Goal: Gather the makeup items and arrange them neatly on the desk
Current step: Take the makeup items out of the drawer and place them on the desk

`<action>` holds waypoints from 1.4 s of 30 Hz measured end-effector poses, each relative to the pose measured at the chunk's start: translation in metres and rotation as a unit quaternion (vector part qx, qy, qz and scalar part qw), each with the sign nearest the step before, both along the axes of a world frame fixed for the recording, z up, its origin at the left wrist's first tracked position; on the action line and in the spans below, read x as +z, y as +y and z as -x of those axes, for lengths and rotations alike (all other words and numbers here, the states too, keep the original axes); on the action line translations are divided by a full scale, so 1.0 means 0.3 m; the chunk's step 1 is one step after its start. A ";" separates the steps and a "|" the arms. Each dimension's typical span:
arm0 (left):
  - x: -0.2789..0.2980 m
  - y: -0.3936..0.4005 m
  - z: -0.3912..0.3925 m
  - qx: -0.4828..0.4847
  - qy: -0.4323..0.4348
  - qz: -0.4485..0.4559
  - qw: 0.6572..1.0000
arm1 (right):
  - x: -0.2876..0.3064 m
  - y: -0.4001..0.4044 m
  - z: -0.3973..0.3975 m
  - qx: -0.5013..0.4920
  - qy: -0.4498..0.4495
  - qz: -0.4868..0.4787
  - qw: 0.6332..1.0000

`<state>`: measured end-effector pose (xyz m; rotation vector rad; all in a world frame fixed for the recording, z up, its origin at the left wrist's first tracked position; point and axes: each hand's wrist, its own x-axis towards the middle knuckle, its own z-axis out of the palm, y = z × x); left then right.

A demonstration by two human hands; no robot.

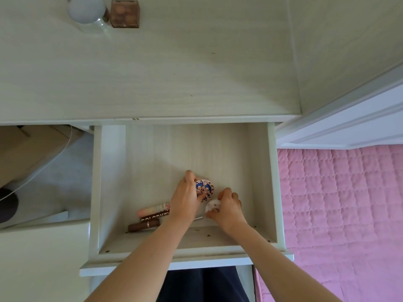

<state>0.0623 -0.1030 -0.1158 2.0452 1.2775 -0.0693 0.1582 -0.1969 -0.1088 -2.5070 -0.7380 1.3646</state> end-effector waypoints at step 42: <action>0.657 0.803 0.219 0.393 -0.305 0.126 0.858 | 0.641 0.892 -0.005 -0.238 0.114 -0.281 0.923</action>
